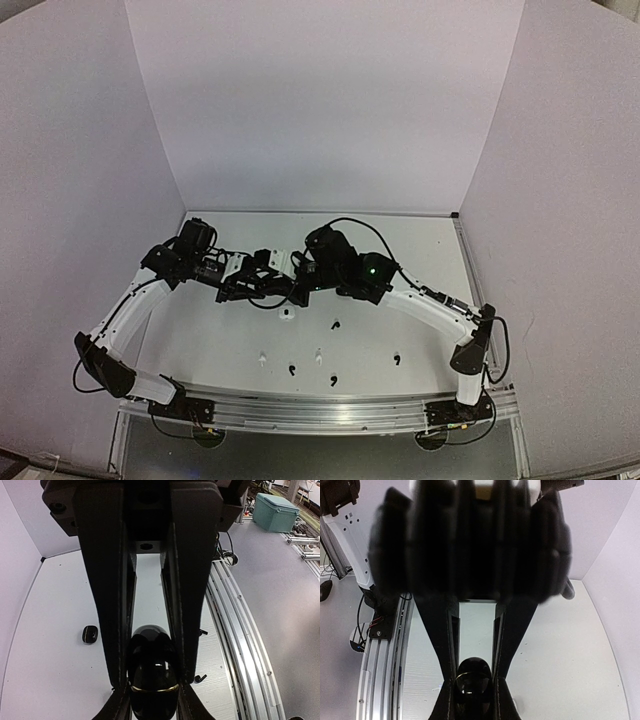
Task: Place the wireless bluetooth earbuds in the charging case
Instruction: Pass from the right arm to the left, then open the charging case.
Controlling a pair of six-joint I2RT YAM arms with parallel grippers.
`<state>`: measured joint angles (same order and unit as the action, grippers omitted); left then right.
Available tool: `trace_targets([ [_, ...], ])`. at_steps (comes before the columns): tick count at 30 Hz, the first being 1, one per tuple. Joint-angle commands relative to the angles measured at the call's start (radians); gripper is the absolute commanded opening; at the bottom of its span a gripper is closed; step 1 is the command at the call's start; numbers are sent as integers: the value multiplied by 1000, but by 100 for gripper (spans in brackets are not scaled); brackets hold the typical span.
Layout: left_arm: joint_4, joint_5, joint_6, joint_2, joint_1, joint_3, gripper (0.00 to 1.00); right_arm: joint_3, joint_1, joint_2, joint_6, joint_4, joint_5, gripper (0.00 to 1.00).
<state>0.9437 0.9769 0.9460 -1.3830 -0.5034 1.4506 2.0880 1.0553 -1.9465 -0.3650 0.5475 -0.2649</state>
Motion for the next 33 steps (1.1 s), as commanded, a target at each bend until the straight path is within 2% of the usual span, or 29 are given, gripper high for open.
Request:
trace_targets([
  [1,19,-11,15,24,-3,-9,28,21,3,27,6,-12,5,0],
  [5,19,-25,21,22,-4,-16,24,20,2,25,9,-13,3,0],
  [12,1,-16,7,27,-4,-12,0,22,2,14,16,-13,0,0],
  [17,-36,-9,-32,41,-3,-33,0,26,-6,8,51,-14,-1,0],
  [18,-51,-8,-50,45,-3,-41,0,23,-12,8,76,-14,1,2],
  [19,-68,-3,-73,52,-3,-48,0,14,-23,10,96,-14,1,10],
  [21,-91,9,-107,60,-2,-58,0,-11,-45,19,135,-15,-12,32],
  [22,-92,15,-115,60,-1,-59,0,-24,-53,23,152,-17,-22,39],
  [25,-79,31,-115,60,3,-61,0,-54,-63,37,168,-21,-20,42],
  [33,-52,59,-81,56,6,-56,0,-117,-83,73,184,-40,39,42],
])
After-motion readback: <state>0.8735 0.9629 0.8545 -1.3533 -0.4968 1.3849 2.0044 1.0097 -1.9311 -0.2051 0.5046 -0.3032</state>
